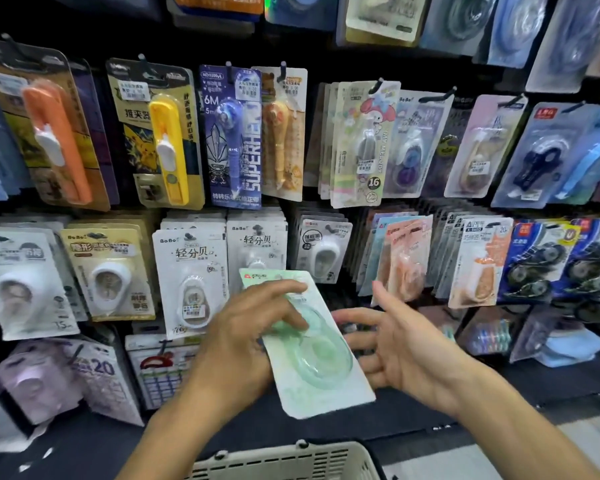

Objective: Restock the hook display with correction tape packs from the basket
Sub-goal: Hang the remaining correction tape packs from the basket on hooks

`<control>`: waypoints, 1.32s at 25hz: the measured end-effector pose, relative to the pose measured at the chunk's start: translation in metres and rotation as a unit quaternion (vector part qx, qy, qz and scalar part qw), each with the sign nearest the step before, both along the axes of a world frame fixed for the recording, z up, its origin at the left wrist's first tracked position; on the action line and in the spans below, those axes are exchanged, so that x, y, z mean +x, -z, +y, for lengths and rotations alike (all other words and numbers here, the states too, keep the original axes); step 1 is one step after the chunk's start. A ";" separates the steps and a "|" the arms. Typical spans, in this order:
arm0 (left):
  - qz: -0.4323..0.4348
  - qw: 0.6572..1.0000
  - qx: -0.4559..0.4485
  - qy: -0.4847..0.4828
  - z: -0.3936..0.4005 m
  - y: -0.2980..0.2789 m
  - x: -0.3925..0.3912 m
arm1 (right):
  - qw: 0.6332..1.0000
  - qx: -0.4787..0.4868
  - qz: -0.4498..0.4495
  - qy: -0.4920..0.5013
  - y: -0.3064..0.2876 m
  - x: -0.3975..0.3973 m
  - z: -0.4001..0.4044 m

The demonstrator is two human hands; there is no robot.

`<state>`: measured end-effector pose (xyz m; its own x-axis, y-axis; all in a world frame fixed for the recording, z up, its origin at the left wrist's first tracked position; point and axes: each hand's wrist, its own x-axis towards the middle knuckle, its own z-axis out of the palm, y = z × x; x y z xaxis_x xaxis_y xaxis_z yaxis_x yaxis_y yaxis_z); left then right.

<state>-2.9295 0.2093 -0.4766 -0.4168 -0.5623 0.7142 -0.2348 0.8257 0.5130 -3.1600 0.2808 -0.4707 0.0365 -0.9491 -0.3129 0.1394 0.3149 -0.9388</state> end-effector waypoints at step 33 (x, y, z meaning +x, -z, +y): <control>-0.248 0.922 0.159 -0.249 -0.027 0.004 0.027 | 0.919 -0.187 0.165 0.305 0.043 -0.121 -0.015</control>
<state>-2.9030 0.1823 -0.4810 -0.2811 -0.9208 0.2704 -0.8161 0.3776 0.4376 -3.2807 0.2654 -0.5136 -0.5766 -0.8049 0.1403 -0.1278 -0.0807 -0.9885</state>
